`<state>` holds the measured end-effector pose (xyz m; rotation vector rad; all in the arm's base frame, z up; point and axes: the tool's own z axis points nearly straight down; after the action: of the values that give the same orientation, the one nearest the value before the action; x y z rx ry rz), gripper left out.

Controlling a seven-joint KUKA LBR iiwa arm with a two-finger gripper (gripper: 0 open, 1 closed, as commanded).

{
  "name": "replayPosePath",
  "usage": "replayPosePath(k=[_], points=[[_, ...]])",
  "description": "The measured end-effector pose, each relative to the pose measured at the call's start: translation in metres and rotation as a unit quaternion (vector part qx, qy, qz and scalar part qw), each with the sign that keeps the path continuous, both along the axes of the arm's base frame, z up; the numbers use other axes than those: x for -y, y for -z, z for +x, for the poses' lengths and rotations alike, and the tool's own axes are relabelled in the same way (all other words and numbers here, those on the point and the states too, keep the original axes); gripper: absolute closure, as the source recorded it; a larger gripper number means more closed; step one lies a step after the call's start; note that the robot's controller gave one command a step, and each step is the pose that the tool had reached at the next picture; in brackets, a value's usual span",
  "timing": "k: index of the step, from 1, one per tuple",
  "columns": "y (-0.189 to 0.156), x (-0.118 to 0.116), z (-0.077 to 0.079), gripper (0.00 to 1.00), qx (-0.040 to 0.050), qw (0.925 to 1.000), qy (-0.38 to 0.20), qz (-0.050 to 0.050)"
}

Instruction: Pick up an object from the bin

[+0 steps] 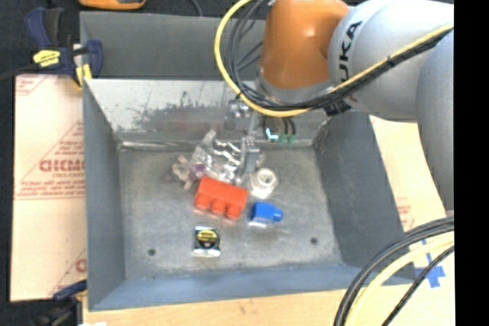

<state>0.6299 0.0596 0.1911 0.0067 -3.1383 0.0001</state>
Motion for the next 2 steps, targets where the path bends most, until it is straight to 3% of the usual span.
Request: replayPosePath(k=[1, 2], points=[[0.104, -0.016, -0.034, 0.0, 0.0006, 0.9643, -0.265, 0.001], [0.12, -0.015, -0.08, 0.0, 0.0033, 0.987, -0.161, 0.001]])
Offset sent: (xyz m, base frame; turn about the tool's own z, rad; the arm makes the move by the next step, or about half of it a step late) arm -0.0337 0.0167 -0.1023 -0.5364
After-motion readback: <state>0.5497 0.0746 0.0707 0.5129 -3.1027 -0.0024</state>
